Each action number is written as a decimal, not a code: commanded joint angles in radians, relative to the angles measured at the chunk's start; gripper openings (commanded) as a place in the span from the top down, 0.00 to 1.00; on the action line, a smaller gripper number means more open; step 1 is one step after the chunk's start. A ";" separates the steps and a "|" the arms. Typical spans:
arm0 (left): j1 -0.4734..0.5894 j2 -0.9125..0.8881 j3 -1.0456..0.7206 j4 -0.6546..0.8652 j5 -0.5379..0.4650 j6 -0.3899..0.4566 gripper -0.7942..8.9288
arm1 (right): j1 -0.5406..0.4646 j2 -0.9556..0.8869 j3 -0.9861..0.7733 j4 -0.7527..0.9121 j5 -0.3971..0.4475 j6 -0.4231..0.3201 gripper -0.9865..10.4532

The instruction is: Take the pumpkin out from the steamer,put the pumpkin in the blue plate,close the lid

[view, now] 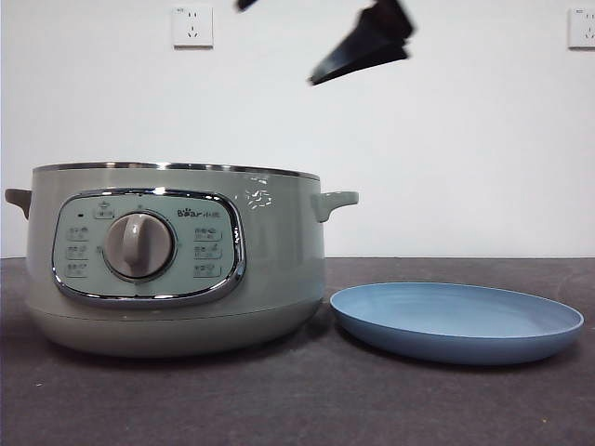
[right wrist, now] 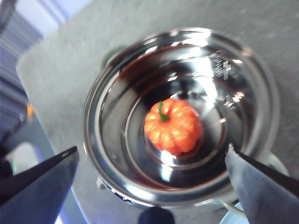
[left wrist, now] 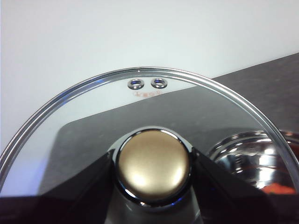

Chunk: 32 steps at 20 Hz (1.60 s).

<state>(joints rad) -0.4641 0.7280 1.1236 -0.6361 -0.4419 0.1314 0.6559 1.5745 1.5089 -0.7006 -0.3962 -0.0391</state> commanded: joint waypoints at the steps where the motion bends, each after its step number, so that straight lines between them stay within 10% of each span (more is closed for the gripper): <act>1: -0.001 -0.024 0.010 0.024 -0.035 0.028 0.93 | 0.053 0.130 0.179 -0.138 0.103 -0.072 0.44; 8: 0.000 -0.024 0.010 -0.012 -0.074 0.031 0.93 | 0.181 0.360 0.367 -0.169 0.396 -0.157 0.44; 20: 0.000 -0.024 0.010 -0.068 -0.144 0.032 0.93 | 0.185 0.574 0.367 -0.127 0.343 -0.148 0.45; 24: 0.000 -0.024 0.010 -0.106 -0.161 0.032 0.93 | 0.192 0.576 0.367 -0.119 0.345 -0.142 0.93; 32: 0.000 0.026 0.010 -0.040 -0.077 0.031 0.93 | 0.158 0.307 0.368 -0.257 0.371 -0.124 0.92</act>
<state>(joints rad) -0.4641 0.7689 1.1236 -0.7166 -0.5034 0.1501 0.8150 1.8565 1.8793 -0.9707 -0.0170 -0.1715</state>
